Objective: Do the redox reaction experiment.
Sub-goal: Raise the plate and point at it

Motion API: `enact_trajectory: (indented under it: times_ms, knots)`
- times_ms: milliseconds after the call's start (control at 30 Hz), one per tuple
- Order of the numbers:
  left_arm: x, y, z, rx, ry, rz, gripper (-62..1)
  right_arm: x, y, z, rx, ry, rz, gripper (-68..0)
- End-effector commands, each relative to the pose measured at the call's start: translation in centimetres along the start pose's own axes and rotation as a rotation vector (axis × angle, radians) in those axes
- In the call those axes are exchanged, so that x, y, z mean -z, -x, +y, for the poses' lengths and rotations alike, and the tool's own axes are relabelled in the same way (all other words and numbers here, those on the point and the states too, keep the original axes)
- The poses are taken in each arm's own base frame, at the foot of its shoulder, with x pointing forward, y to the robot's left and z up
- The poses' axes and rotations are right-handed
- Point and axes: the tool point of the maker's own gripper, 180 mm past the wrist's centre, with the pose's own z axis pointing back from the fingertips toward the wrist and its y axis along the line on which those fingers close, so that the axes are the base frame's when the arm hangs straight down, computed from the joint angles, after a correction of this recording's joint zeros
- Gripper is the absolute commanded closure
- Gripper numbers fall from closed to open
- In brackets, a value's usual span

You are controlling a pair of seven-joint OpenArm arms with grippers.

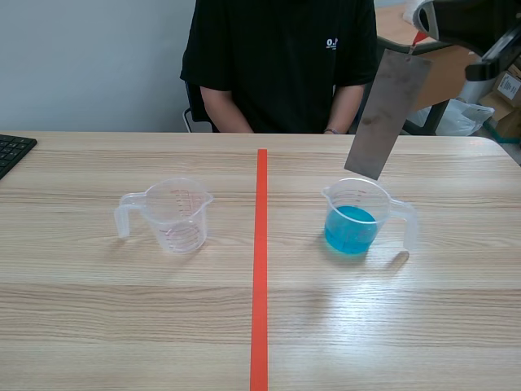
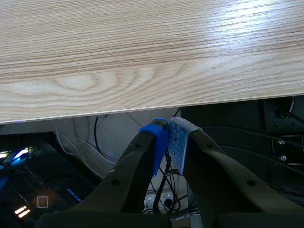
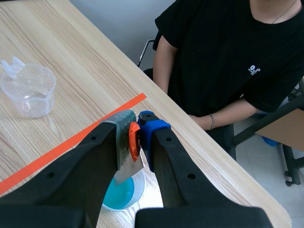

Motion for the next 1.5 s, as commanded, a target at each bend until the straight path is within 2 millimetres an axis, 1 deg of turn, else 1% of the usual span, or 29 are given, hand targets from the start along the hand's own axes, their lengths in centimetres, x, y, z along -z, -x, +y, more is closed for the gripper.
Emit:
enact_trajectory:
  times_ms: [0, 167, 267, 467, 600, 800, 967, 1067, 1267, 1467]
  knots:
    - [0.0, -0.4, 0.0, 0.001, 0.004, -0.016, -4.4, -0.4, -0.8, -0.5, -0.022, 0.013, -0.017, -1.5]
    - [0.0, -0.5, 0.0, 0.004, 0.005, -0.018, -4.4, -0.4, -0.8, -0.5, -0.022, 0.013, -0.017, -1.5]
    - [0.2, -1.0, 0.1, 0.022, 0.019, -0.033, -4.4, -0.4, -0.8, -0.5, -0.022, 0.013, -0.017, -1.5]
    - [0.5, -3.4, 0.3, 0.120, 0.095, -0.102, -4.4, -0.4, -0.8, -0.5, -0.022, 0.013, -0.018, -1.5]
    - [0.7, -5.9, -0.4, 0.203, 0.212, -0.176, -4.4, -0.4, -0.8, -0.5, -0.022, 0.013, -0.017, -1.5]
    - [1.9, -10.1, -0.9, 0.346, 0.345, -0.244, -4.4, -0.4, -0.8, -0.5, -0.022, 0.013, -0.017, -1.5]
    - [2.6, -14.2, -1.7, 0.459, 0.424, -0.328, -4.4, -0.4, -0.8, -0.5, -0.022, 0.013, -0.014, -1.5]
    - [2.8, -16.6, -2.4, 0.497, 0.456, -0.389, -4.4, -0.4, -0.8, -0.5, -0.022, 0.013, -0.014, -1.5]
    - [3.2, -20.3, -4.8, 0.563, 0.517, -0.480, -4.4, -0.4, -0.8, -0.5, -0.022, 0.013, -0.014, -1.5]
    - [4.0, -23.4, -8.0, 0.606, 0.567, -0.546, -4.4, -0.4, -0.8, -0.5, -0.022, 0.013, -0.014, -1.5]
